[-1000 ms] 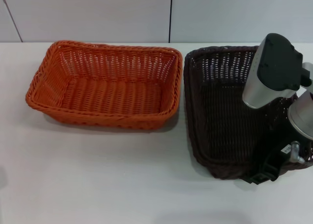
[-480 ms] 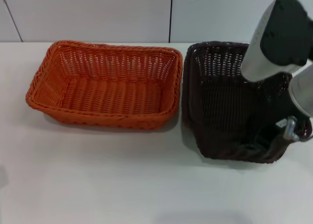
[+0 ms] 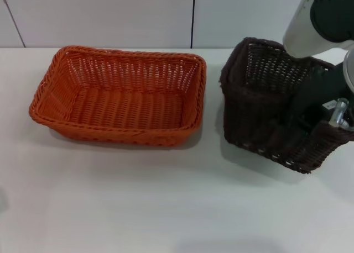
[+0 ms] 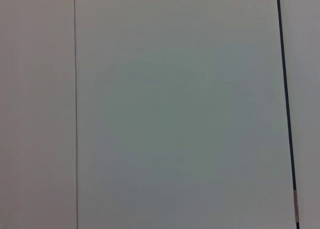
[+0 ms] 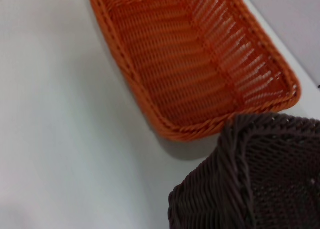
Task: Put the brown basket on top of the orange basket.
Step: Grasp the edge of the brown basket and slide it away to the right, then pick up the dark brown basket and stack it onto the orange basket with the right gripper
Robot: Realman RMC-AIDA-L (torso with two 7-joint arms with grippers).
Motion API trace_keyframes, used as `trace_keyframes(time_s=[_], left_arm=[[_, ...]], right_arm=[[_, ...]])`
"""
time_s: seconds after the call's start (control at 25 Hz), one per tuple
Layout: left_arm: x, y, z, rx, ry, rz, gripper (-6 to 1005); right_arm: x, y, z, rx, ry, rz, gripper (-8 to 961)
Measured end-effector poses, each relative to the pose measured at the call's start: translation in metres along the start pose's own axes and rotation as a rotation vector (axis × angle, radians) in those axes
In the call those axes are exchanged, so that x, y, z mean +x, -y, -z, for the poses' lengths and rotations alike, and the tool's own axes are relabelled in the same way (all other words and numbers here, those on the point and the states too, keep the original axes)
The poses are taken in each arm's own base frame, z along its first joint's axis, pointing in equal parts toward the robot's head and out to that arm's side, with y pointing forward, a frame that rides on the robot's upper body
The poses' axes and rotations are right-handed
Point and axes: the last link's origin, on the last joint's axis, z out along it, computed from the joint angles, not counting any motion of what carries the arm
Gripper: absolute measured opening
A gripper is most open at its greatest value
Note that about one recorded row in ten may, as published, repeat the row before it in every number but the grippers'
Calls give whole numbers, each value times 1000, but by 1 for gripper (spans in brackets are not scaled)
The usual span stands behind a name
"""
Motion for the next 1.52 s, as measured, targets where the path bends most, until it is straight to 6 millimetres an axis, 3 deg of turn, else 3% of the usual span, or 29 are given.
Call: trace_keyframes(time_s=[0.36,0.68,1.16,1.52], left_arm=[[0,2,1,6,-5,-6,754],[0,3,4,9,-9,-6,754],[1,1,2,5,-14,-4,754],[1,0,4,6,-12,3,754]], right_arm=[[-24,-8,18,147,0,123,204],[-32,-6,22,193,-14,144,203],[-53,-17,19,270,-3,373,217],[-58,-28,16,262,-16,540,228]])
